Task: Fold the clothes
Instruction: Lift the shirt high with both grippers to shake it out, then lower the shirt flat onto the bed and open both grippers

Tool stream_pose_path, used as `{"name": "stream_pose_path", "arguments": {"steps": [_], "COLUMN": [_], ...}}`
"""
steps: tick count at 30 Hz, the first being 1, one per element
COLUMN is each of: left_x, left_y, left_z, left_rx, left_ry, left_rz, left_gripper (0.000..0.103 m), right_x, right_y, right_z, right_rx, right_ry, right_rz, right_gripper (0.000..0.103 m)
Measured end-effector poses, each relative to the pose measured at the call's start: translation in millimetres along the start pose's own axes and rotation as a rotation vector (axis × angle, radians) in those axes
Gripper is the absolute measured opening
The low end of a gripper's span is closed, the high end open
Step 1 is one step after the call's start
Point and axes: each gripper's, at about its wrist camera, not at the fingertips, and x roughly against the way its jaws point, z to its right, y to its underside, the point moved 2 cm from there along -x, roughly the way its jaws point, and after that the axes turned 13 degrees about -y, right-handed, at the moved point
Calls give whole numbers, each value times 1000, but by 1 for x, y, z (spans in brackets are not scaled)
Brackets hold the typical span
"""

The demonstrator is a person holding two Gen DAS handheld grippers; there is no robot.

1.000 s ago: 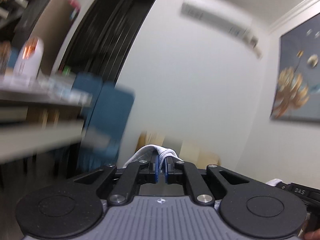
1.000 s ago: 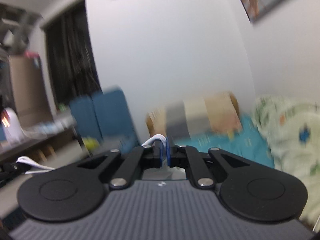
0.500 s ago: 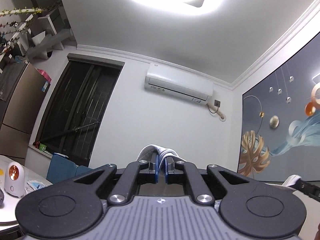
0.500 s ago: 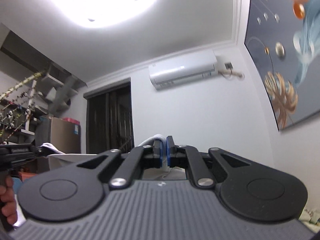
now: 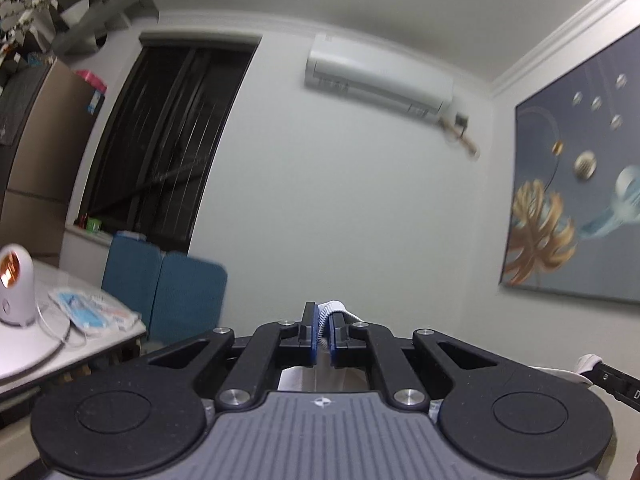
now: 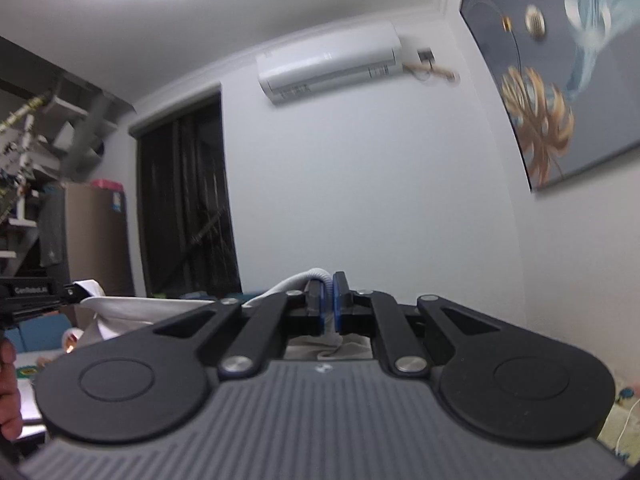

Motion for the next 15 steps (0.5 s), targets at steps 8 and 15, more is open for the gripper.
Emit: {"name": "stream_pose_path", "arguments": {"steps": [8,15], "left_x": [-236,-444], "left_y": [190,379], "left_z": [7,7], "left_rx": [-22,-65], "left_ry": [-95,-152], "left_rz": [-175,-290], "left_gripper": [5,5], "right_x": [-172,-326], "right_y": [154,327], "right_z": [102,211], "right_rx": [-64,-101], "right_ry": [77,137], "right_rz": [-160,-309], "right_gripper": [7,7]}}
